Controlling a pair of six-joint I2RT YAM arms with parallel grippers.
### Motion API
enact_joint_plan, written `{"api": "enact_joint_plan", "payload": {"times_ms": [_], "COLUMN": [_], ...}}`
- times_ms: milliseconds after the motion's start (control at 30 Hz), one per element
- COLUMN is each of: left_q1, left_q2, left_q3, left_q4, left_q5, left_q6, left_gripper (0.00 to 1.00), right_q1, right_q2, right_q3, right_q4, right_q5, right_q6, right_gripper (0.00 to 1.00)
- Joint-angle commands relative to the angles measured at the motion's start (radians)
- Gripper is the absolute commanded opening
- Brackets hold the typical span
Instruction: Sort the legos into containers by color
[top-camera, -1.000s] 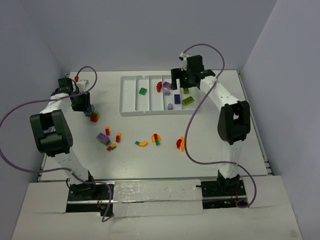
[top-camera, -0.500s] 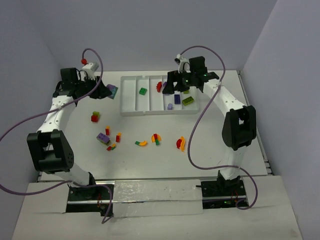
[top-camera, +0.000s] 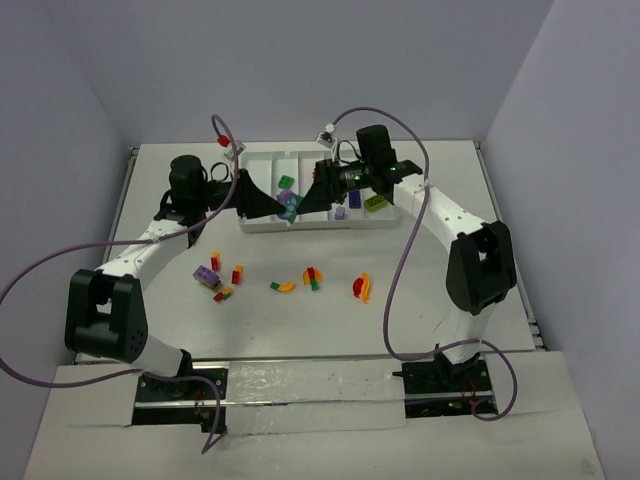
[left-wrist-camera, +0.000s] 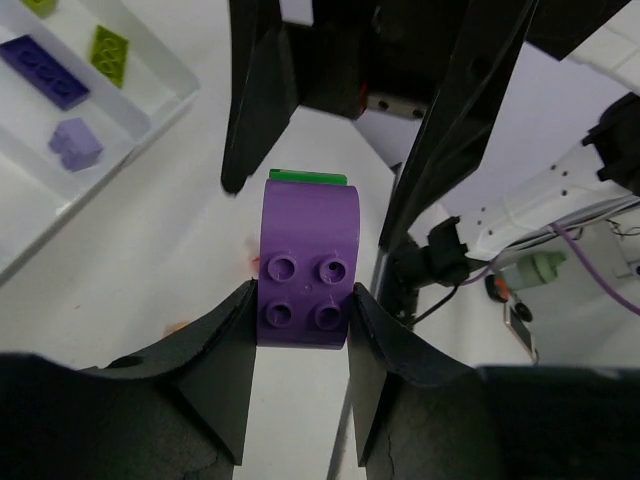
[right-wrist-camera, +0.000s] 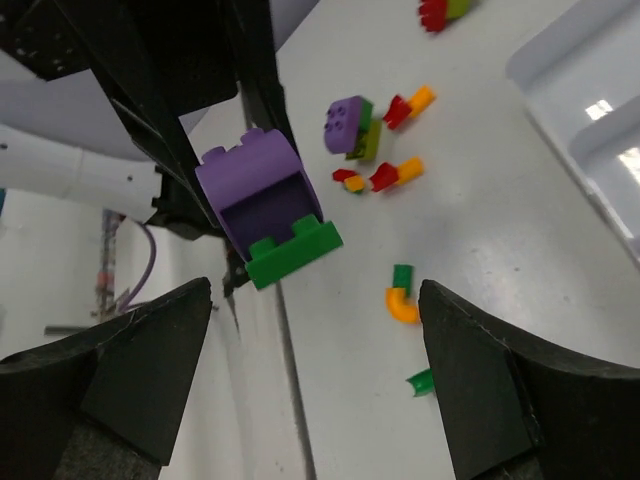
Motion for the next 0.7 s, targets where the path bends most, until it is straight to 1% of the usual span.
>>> {"api": "enact_joint_plan", "payload": {"times_ms": [0,100,133,167,200,233,300,367,433,467,533,567,667], "left_q1": [-0.021,-0.027,-0.028,-0.028,-0.028,-0.028,-0.028,-0.028,-0.028,-0.027,-0.024,-0.022,-0.003], "left_q2": [-0.033,-0.027,-0.026,-0.023,-0.02,-0.019,-0.014,-0.013,-0.016,-0.017,-0.018,-0.018,-0.025], "left_q3": [-0.03,-0.03,-0.03,-0.028,-0.028,-0.027,-0.027,-0.028,-0.028,-0.028,-0.025,-0.024,-0.018], "left_q4": [0.247,0.254,0.254,0.254,0.254,0.254,0.249,0.24,0.227,0.217,0.18,0.176,0.148], "left_q5": [0.058,0.057,0.057,0.057,0.057,0.057,0.058,0.058,0.058,0.057,0.052,0.051,0.044], "left_q6": [-0.168,-0.174,-0.174,-0.174,-0.174,-0.174,-0.172,-0.166,-0.15,-0.143,-0.113,-0.11,-0.087], "left_gripper": [0.0,0.0,0.0,0.0,0.0,0.0,0.0,0.0,0.0,0.0,0.0,0.0,0.0], "right_q1": [0.021,0.024,0.023,0.023,0.023,0.024,0.023,0.024,0.024,0.023,0.019,0.018,0.005], "right_q2": [-0.036,-0.044,-0.047,-0.051,-0.054,-0.055,-0.057,-0.059,-0.062,-0.063,-0.064,-0.063,-0.063], "right_q3": [0.005,-0.011,-0.015,-0.022,-0.025,-0.026,-0.029,-0.031,-0.034,-0.034,-0.033,-0.032,-0.041], "right_q4": [0.002,0.024,0.035,0.045,0.05,0.051,0.046,0.038,0.033,0.031,0.004,0.0,-0.024], "right_q5": [-0.082,-0.099,-0.101,-0.11,-0.116,-0.117,-0.122,-0.125,-0.128,-0.13,-0.125,-0.124,-0.118], "right_q6": [-0.027,-0.021,-0.018,-0.013,-0.012,-0.013,-0.024,-0.034,-0.044,-0.047,-0.064,-0.066,-0.087], "right_gripper": [0.84,0.74,0.69,0.62,0.57,0.54,0.43,0.36,0.26,0.2,0.03,0.0,0.0]}}
